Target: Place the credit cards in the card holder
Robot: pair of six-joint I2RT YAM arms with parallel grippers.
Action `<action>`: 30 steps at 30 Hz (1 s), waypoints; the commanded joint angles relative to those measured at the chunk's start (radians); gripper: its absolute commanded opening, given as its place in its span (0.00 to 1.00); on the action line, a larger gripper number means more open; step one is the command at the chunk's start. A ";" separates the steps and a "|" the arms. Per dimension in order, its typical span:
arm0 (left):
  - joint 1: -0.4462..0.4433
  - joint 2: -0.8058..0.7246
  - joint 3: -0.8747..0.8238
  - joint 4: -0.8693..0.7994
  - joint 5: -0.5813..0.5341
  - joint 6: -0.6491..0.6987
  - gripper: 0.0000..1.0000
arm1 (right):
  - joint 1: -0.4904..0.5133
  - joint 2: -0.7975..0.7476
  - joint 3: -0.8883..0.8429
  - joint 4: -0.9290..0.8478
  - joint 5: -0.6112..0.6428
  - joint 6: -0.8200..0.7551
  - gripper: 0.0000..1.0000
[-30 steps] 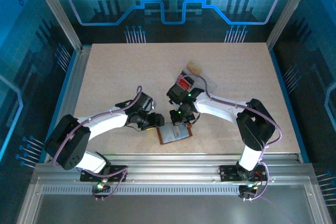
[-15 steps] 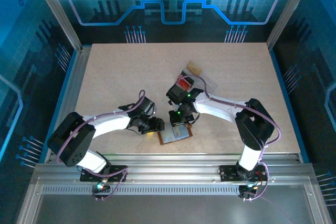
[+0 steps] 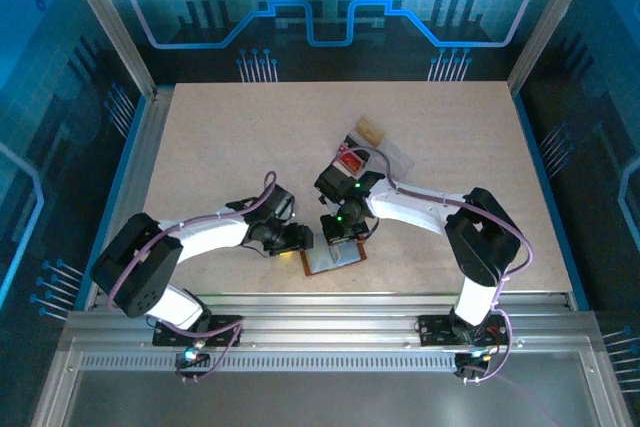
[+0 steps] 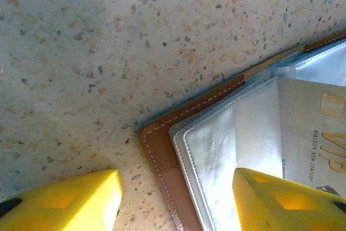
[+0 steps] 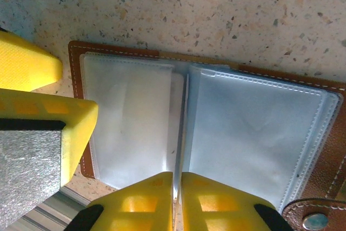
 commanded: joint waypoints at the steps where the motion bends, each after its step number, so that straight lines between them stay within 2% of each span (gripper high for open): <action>1: -0.017 0.014 -0.020 0.032 0.007 0.004 0.58 | 0.016 -0.020 -0.026 -0.021 -0.005 0.008 0.07; 4: -0.017 -0.013 0.003 0.001 0.020 0.033 0.59 | 0.014 -0.029 -0.055 -0.012 0.021 0.016 0.00; 11: -0.017 -0.025 0.067 -0.051 0.049 0.057 0.62 | -0.043 -0.054 -0.164 0.050 0.092 0.082 0.00; 16: -0.034 -0.014 0.134 -0.126 -0.008 0.099 0.63 | -0.074 -0.118 -0.237 0.059 0.180 0.168 0.00; 21: -0.092 0.036 0.208 -0.193 -0.087 0.120 0.63 | -0.074 -0.184 -0.286 0.079 0.232 0.247 0.00; 26: -0.143 0.114 0.285 -0.241 -0.181 0.114 0.63 | -0.075 -0.226 -0.305 0.107 0.242 0.266 0.00; 30: -0.159 0.186 0.329 -0.240 -0.211 0.105 0.62 | -0.076 -0.241 -0.304 0.124 0.223 0.242 0.00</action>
